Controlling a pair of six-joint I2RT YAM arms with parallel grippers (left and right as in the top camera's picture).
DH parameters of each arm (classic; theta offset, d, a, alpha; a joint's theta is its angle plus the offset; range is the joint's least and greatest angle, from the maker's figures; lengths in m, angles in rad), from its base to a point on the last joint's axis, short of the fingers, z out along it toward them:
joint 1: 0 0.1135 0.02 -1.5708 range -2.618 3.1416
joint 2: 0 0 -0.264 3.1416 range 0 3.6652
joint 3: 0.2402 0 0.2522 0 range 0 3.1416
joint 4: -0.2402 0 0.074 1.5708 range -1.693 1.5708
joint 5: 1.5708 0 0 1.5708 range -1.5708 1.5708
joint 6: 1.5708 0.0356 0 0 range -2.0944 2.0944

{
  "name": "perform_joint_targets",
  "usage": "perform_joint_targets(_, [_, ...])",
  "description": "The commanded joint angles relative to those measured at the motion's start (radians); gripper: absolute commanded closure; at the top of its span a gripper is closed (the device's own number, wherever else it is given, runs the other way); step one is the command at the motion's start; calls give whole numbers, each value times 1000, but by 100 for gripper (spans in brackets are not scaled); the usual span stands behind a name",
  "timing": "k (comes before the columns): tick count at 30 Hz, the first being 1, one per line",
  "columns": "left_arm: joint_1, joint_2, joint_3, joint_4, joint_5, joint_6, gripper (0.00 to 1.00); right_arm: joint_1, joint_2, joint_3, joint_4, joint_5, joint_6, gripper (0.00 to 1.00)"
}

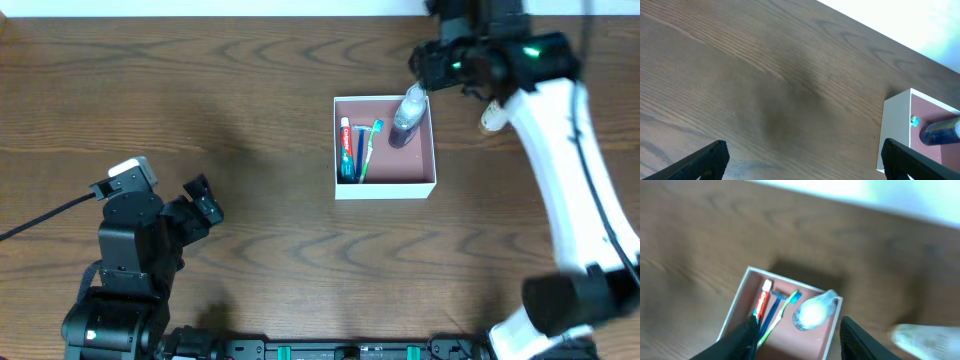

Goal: Pack container
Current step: 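Move the right gripper back over the green Dettol soap bar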

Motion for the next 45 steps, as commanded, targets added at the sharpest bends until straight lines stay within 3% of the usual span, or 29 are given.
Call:
perform_joint_targets(1, [3,0,1,1,-5,-9,2,-39,-95,27,-37,101,36,45])
perform_joint_targets(8, [3,0,1,1,-5,-9,2,-127,-123,20,-171,261,48,40])
perform_joint_targets(21, [3,0,1,1,-5,-9,2,-301,-56,9,-235,262,52,28])
perform_joint_targets(31, [3,0,1,1,-5,-8,2,-532,-58,-12,-349,246,55,17])
perform_joint_targets(37, [3,0,1,1,-5,-9,2,-632,-58,-90,-300,217,13,1])
perform_joint_targets(45, [3,0,1,1,-5,-9,2,-661,-51,-315,-50,153,-97,1])
